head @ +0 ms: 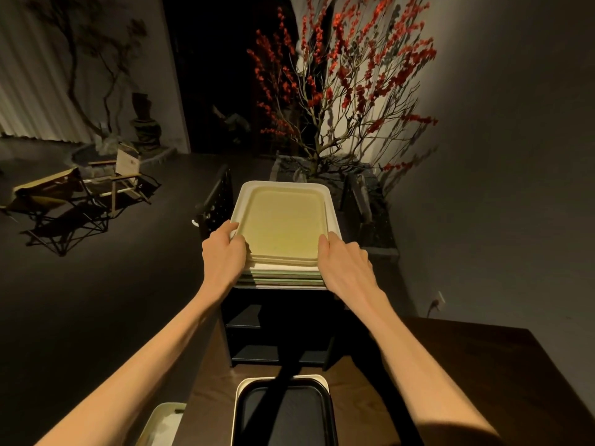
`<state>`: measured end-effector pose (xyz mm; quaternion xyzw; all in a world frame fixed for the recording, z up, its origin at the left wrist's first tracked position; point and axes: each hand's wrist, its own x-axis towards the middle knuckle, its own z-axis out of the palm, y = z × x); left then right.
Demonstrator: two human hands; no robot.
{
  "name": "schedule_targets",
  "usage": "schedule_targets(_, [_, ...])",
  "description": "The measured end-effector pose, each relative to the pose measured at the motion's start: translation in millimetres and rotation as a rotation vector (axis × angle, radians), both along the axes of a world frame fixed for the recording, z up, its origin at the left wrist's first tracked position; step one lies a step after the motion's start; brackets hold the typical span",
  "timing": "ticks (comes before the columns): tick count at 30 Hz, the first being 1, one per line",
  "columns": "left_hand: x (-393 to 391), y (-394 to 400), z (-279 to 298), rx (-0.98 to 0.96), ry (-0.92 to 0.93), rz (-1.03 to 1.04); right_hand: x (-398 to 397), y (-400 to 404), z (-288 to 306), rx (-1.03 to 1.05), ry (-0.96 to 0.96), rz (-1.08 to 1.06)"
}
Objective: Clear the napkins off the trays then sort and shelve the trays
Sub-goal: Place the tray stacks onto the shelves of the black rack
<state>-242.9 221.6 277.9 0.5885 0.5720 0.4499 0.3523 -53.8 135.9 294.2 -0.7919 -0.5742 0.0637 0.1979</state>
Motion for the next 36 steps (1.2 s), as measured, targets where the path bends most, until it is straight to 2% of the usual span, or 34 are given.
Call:
schedule_targets(5, [1.2, 9.5, 6.9, 0.036, 0.139, -0.023, -0.5, 12.7, 6.6, -0.004, 0.019, -0.028])
schedule_targets(14, [-0.5, 7.2, 1.1, 0.15, 0.19, -0.051, 7.5, 18.5, 12.2, -0.018, 0.007, -0.018])
schedule_targets(25, [-7.8, 9.1, 0.4, 0.164, 0.197, -0.146, 6.1, 4.9, 21.1, -0.049, 0.018, -0.003])
schedule_targets(27, [-10.2, -2.9, -0.2, 0.26, 0.188, -0.125, 4.2, -9.2, 25.6, 0.04, -0.092, -0.04])
schedule_targets(30, [-16.0, -37.5, -5.9, 0.567, 0.204, 0.007, -11.0, -39.9, 26.8, 0.322, -0.21, -0.066])
schedule_targets(32, [-18.2, -60.6, -17.2, 0.667, 0.211, 0.014, -28.6, -54.7, 16.0, 0.422, -0.085, 0.056])
schedule_targets(34, [-18.3, -74.8, -37.8, 0.627, 0.206, -0.09, -46.0, -62.2, -5.2, 0.411, 0.084, 0.207])
schedule_targets(36, [-18.2, -84.7, -62.4, 0.55, 0.225, -0.167, -55.3, -62.3, -33.2, 0.349, 0.165, 0.282])
